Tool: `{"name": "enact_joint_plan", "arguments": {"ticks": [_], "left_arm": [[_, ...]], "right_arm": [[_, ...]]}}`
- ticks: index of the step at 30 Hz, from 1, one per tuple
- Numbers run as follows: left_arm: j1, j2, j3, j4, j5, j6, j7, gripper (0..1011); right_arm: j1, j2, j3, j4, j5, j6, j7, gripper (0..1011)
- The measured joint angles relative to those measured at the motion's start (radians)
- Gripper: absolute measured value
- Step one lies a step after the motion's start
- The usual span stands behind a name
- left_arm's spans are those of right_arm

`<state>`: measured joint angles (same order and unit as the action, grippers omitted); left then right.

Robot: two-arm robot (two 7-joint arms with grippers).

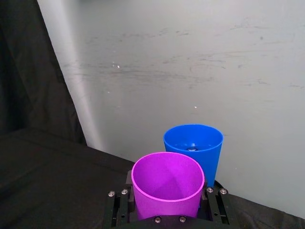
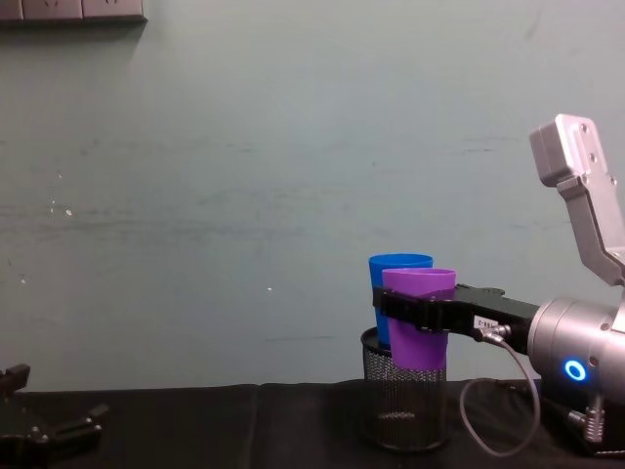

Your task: Pick up one cup with a gripper and tap it against the other cup.

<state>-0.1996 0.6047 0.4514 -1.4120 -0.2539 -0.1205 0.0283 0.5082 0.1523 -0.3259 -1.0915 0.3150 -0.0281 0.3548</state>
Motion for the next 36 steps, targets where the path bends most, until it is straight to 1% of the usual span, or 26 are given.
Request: {"name": "enact_joint_plan", "arguments": {"ticks": [36], "left_arm": [[0.000,0.000,0.000,0.000,0.000,0.000,0.000,1000]], "right_arm": [[0.000,0.000,0.000,0.000,0.000,0.000,0.000,729]]}}
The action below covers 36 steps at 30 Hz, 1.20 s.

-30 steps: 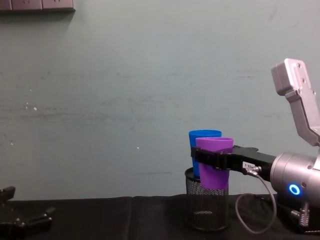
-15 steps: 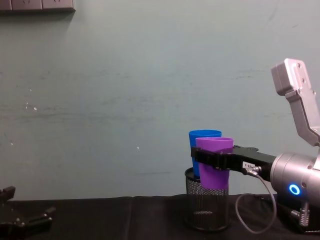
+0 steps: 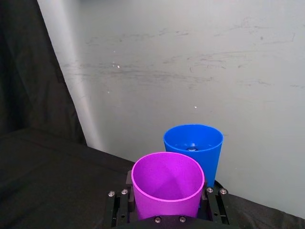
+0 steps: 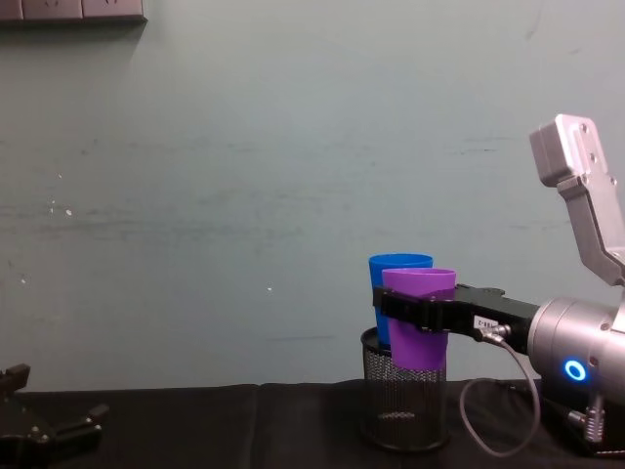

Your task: Pick up one cup with a gripper and tap it against the other cup.

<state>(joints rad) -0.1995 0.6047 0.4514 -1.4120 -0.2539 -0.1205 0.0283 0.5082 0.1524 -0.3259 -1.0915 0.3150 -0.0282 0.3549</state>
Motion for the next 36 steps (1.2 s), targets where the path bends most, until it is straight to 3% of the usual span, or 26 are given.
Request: {"name": "enact_joint_plan", "arguments": {"ticks": [36], "left_arm": [[0.000,0.000,0.000,0.000,0.000,0.000,0.000,1000]], "right_arm": [[0.000,0.000,0.000,0.000,0.000,0.000,0.000,729]]}}
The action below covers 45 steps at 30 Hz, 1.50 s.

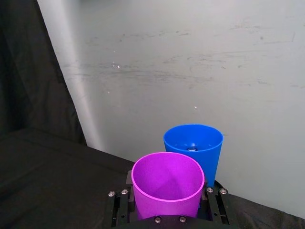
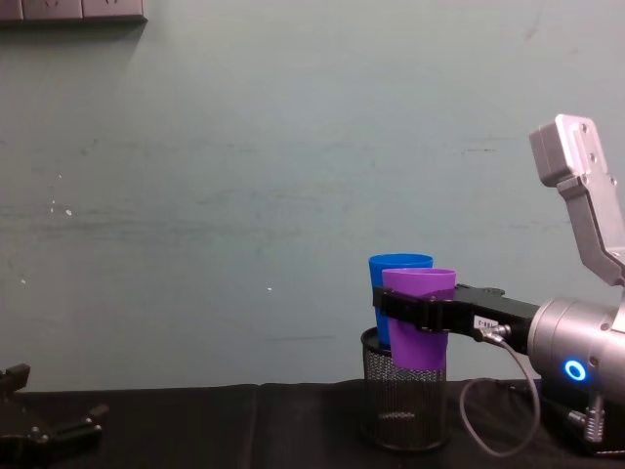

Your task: Pick up one cup with a gripper and tap it against the other cup.

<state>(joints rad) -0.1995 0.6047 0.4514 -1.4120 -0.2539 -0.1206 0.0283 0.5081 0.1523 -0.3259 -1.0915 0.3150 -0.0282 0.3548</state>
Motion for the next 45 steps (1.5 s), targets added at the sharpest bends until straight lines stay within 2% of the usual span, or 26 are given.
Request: {"name": "enact_joint_plan", "arguments": {"ticks": [45], "left_arm": [[0.000,0.000,0.000,0.000,0.000,0.000,0.000,1000]], "right_arm": [[0.000,0.000,0.000,0.000,0.000,0.000,0.000,729]]}}
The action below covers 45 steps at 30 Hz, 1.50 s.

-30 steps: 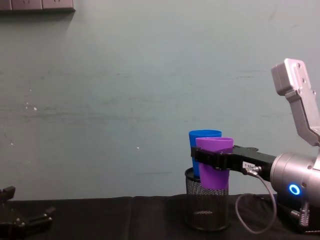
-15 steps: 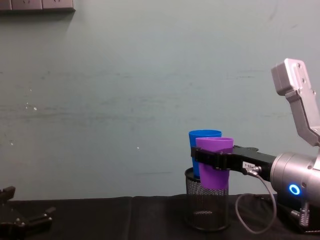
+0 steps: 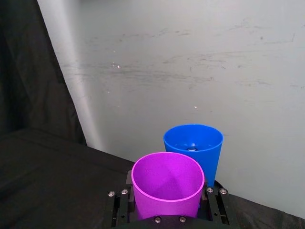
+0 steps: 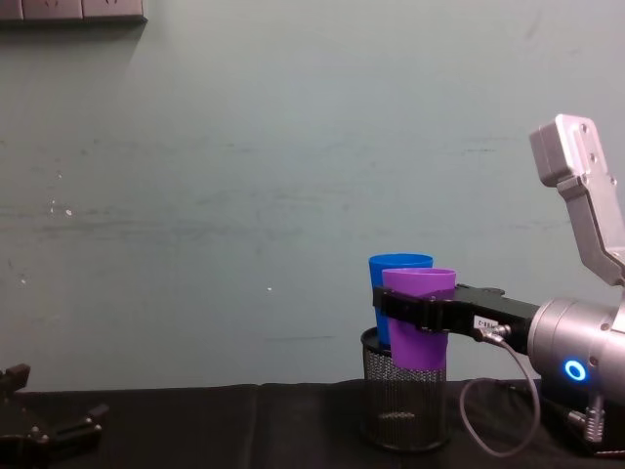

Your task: Pick up one cup with a gripper and tap it against the other cup.

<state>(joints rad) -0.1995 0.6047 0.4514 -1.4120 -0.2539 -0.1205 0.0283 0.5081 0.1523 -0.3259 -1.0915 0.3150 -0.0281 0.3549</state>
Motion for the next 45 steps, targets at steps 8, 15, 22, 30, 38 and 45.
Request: {"name": "enact_joint_plan", "arguments": {"ticks": [8,15,22,30,38,45], "left_arm": [[0.000,0.000,0.000,0.000,0.000,0.000,0.000,1000],[0.000,0.000,0.000,0.000,0.000,0.000,0.000,1000],[0.000,0.000,0.000,0.000,0.000,0.000,0.000,1000],[0.000,0.000,0.000,0.000,0.000,0.000,0.000,1000],[0.000,0.000,0.000,0.000,0.000,0.000,0.000,1000],[0.000,0.000,0.000,0.000,0.000,0.000,0.000,1000]], "right_arm": [[0.000,0.000,0.000,0.000,0.000,0.000,0.000,729],[0.000,0.000,0.000,0.000,0.000,0.000,0.000,729],[0.000,0.000,0.000,0.000,0.000,0.000,0.000,729],[0.000,0.000,0.000,0.000,0.000,0.000,0.000,729],[0.000,0.000,0.000,0.000,0.000,0.000,0.000,729],[0.000,0.000,0.000,0.000,0.000,0.000,0.000,729]]}}
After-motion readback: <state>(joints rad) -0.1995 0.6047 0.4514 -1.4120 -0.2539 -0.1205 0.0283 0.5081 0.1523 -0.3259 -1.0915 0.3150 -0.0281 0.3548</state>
